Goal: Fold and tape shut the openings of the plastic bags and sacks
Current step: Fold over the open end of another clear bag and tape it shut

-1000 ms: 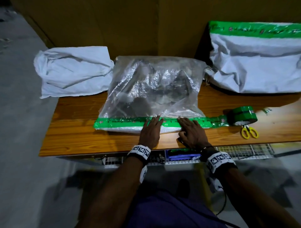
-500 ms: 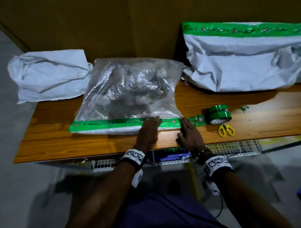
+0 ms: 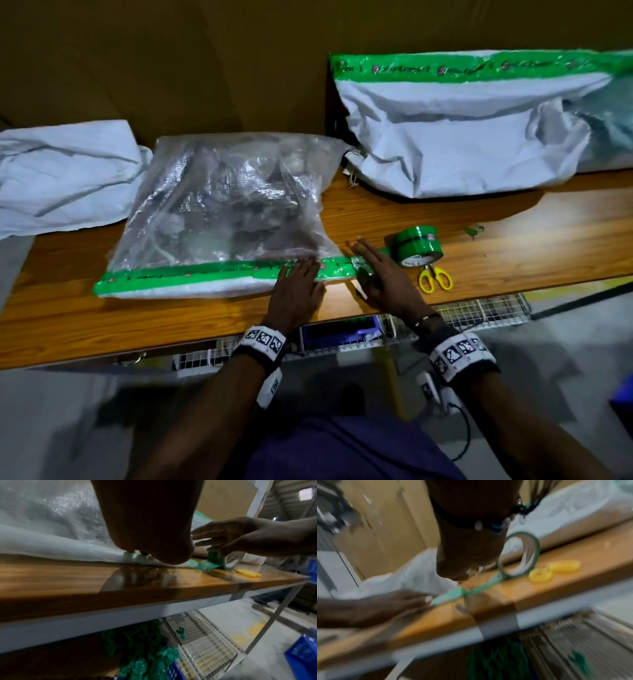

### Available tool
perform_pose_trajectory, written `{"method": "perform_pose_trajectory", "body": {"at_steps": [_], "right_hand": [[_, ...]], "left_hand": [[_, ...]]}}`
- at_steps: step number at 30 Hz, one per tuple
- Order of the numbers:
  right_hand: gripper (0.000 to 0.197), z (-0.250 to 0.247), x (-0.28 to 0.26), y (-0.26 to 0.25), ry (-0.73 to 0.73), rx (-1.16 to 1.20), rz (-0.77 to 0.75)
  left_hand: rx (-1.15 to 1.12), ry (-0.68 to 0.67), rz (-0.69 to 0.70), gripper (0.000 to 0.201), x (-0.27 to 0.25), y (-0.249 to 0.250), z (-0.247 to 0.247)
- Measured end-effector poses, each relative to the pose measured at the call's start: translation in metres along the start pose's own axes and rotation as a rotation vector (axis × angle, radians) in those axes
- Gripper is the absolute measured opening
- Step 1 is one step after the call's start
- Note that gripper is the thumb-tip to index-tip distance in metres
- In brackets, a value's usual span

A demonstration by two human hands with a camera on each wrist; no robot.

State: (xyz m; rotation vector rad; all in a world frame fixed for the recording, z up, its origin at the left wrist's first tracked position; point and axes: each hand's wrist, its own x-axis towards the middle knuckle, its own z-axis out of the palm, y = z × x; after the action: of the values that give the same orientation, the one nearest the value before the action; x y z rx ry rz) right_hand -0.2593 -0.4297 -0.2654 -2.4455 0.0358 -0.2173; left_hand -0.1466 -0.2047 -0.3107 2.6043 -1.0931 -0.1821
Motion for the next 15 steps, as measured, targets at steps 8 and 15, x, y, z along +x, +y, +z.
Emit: {"method": "perform_pose_trajectory", "body": {"at_steps": [8, 15], "right_hand": [[0.089, -0.096, 0.033, 0.044, -0.292, -0.386, -0.013], [0.051, -0.123, 0.054, 0.063, -0.474, -0.376, -0.049]], "left_hand": [[0.065, 0.069, 0.143, 0.053, 0.025, 0.051, -0.011], [0.244, -0.044, 0.120, 0.024, 0.031, 0.064, -0.020]]}}
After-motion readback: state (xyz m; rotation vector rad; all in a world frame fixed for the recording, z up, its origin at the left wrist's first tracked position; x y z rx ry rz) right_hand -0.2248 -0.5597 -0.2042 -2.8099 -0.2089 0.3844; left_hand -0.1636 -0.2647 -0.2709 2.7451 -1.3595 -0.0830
